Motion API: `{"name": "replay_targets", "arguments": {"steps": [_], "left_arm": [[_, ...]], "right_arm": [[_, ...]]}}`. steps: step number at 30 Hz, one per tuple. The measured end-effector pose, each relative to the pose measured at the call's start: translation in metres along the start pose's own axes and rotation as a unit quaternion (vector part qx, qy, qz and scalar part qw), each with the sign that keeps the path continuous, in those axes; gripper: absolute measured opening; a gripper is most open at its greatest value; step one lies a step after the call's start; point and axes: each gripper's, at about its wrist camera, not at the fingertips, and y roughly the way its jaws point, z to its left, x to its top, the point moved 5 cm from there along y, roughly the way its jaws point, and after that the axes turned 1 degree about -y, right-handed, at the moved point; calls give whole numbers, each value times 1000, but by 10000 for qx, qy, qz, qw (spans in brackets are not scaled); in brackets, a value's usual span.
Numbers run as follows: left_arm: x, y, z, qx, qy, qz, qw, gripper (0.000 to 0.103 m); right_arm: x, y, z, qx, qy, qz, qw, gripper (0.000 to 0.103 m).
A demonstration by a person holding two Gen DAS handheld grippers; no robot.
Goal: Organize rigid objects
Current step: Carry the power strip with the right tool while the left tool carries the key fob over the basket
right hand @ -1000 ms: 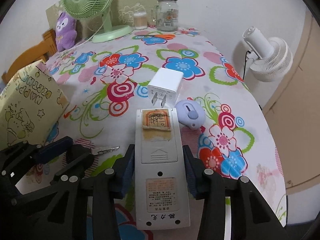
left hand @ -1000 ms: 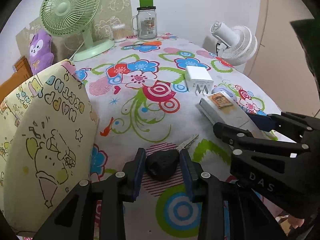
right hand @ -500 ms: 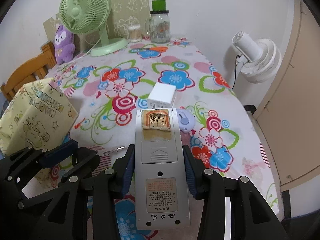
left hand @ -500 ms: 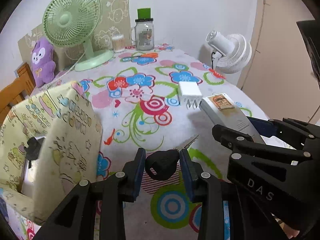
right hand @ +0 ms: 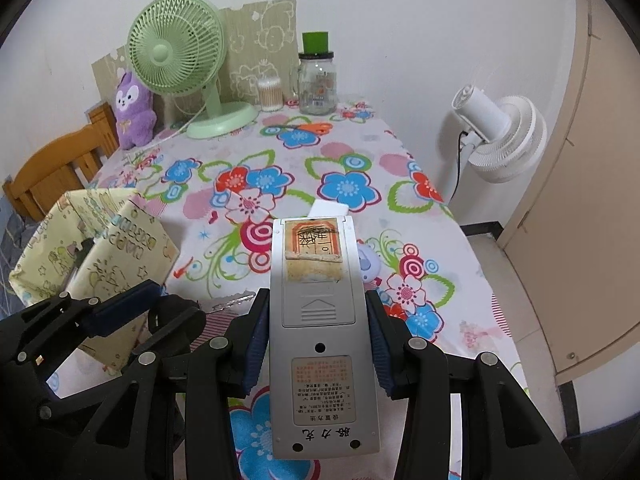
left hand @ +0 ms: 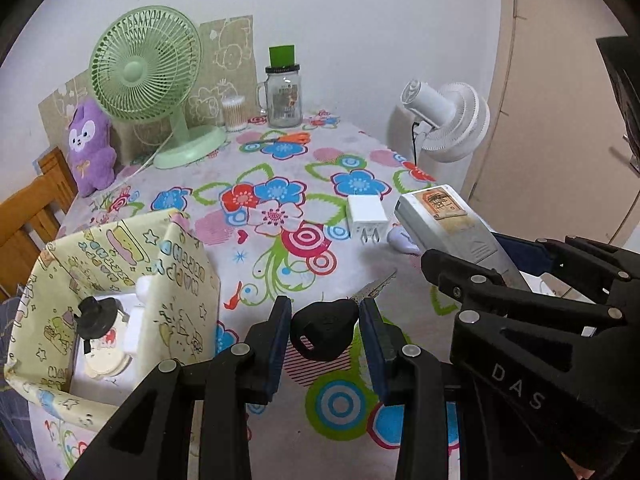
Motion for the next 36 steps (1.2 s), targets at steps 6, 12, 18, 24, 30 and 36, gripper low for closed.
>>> {"name": "replay_targets", "arguments": {"steps": [6, 12, 18, 24, 30, 36], "left_arm": [[6, -13, 0, -57, 4, -68, 10000, 35], [11, -26, -2, -79, 40, -164, 9998, 35], [15, -34, 1, -113, 13, -250, 9996, 36], [18, -41, 7, -64, 20, -320, 9995, 36], [21, -44, 19, -14, -28, -319, 9995, 36], [22, -48, 34, 60, -37, -342, 9994, 36]], "right_arm": [[5, -17, 0, -59, 44, -120, 9999, 48], [10, -30, 2, -80, 83, -224, 9997, 48], [15, -41, 6, -98, 85, -322, 9994, 48], [19, -46, 13, -73, 66, -362, 9993, 48], [25, -48, 25, -83, -10, -396, 9992, 48], [30, -46, 40, -20, -33, -400, 9992, 48]]}}
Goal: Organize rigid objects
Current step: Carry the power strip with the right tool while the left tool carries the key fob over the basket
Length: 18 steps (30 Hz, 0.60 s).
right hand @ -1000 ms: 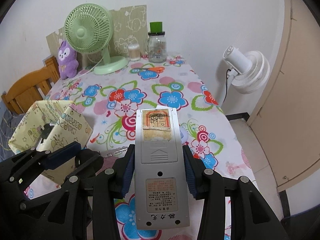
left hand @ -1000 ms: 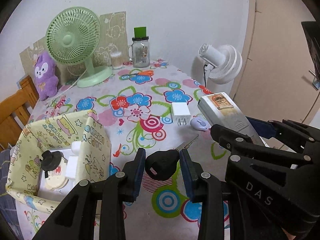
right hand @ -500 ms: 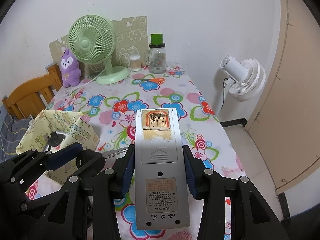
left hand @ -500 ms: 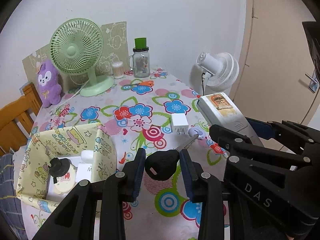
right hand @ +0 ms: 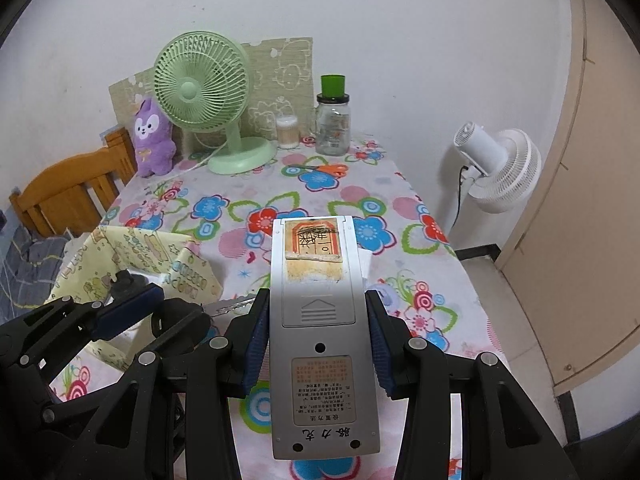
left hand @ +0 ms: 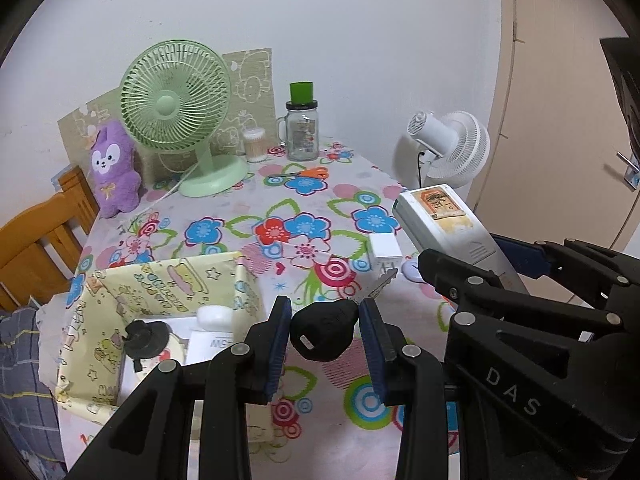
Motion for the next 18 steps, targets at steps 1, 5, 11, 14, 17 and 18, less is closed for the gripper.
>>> {"name": "replay_targets", "arguments": {"steps": [1, 5, 11, 14, 17, 18], "left_arm": [[0, 0, 2, 2, -8, 0, 10000, 36], [1, 0, 16, 30, -56, -6, 10000, 36], [0, 2, 40, 94, -153, 33, 9998, 36], [-1, 4, 55, 159, -207, 48, 9996, 36], [-3, 7, 67, 220, -259, 107, 9994, 36], [-3, 9, 73, 231, -291, 136, 9992, 36]], "right_arm": [[1, 1, 3, 11, 3, -2, 10000, 48], [6, 3, 16, 50, -5, -7, 10000, 48], [12, 12, 38, 137, -56, 44, 9999, 48], [14, 17, 50, 183, -88, 73, 9998, 48], [17, 26, 63, 213, -121, 142, 9996, 48], [18, 30, 68, 230, -132, 175, 9995, 48]]}}
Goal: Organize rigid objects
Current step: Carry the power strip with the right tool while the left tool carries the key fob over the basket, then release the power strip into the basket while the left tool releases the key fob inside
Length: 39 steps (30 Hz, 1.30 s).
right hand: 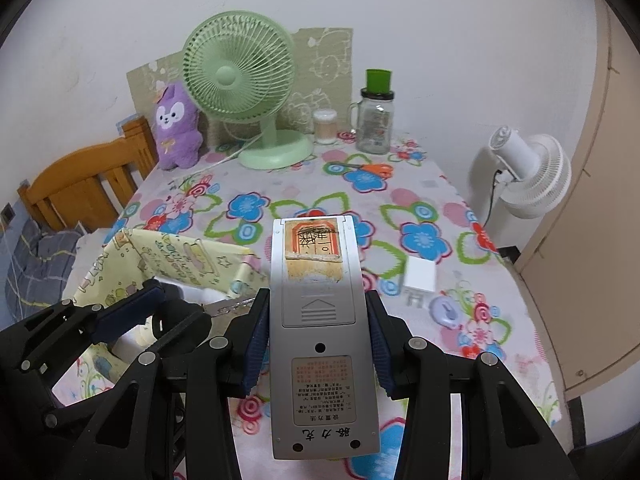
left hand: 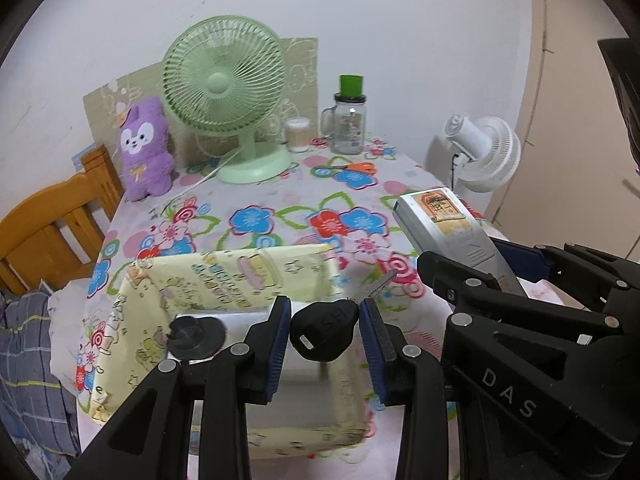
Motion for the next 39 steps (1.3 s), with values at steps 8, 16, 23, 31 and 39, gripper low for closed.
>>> {"name": "replay_targets", "arguments": {"steps": [8, 16, 23, 31, 39], "left_arm": [[-2, 2, 33, 146, -109, 31, 9998, 36], [-6, 8, 62, 230, -168, 145, 9995, 36], [-14, 20, 82, 242, -264, 326, 9988, 36], [-22, 31, 95, 271, -381, 491, 9977, 36], [-28, 41, 103, 344, -400, 628, 9966, 36]], "right_arm": [[9, 14, 35, 178, -135, 79, 9997, 48], [13, 28, 64, 297, -227, 190, 9991, 48], [10, 42, 84, 390, -250, 351, 9983, 48], [5, 56, 98, 452, -294, 490, 9973, 48], [-1, 67, 107, 537, -242, 636, 9962, 48]]}}
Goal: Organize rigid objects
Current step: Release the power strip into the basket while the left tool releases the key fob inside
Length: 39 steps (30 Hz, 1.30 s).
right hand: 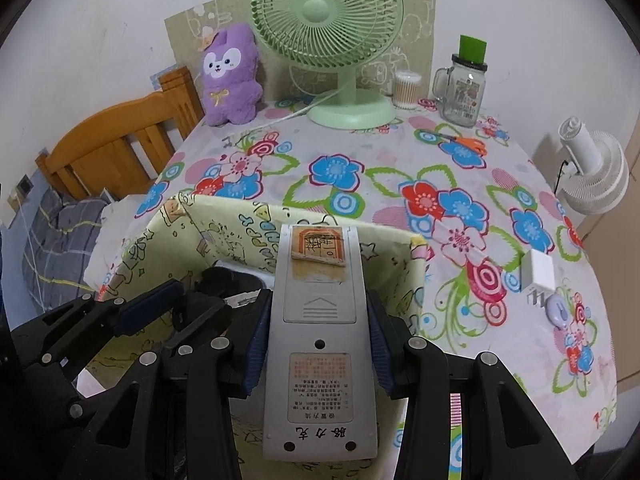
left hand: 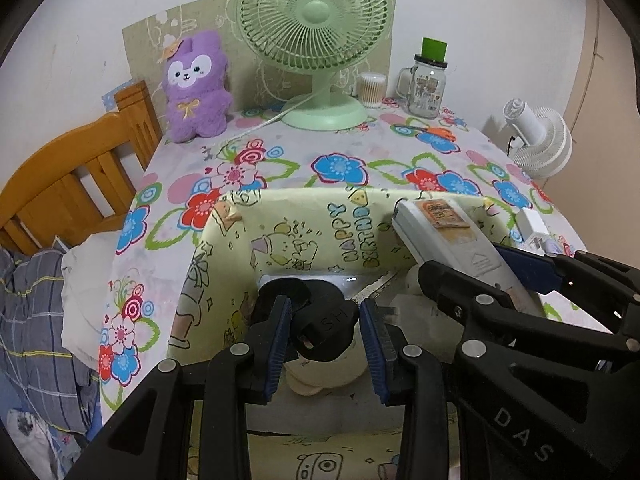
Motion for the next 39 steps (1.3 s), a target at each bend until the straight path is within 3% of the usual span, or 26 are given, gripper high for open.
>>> {"name": "replay_targets", "arguments": {"steps": [9, 12, 13, 14, 17, 19, 32, 39], "left_arm": [[-5, 5, 3, 73, -20, 64, 10000, 39], [-3, -1, 4, 46, -89, -28, 9999, 52], [-2, -3, 4, 18, -110, -54, 9999, 59], [-1, -6, 4, -29, -139, -84, 9999, 62], [3, -15, 0, -91, -166, -215, 9996, 71], [4, -19, -5, -85, -123, -272, 9995, 77], [11, -39, -38, -102, -119, -379, 9992, 83], [13, -43, -61, -125, -47, -452, 9989, 83]], "right_arm": [[-5, 5, 5, -13, -109, 79, 9999, 49], [-3, -2, 3, -44, -119, -35, 9999, 51], [-2, -5, 2, -56, -114, -75, 9999, 59], [0, -10, 1, -74, -106, -143, 9998, 73], [3, -21, -2, -15, -108, -344, 9993, 87], [5, -30, -5, -146, -123, -471, 9987, 90], [0, -57, -39, -14, 135, -500, 9987, 92], [-4, -70, -60, -146, 191, -536, 9983, 92]]}}
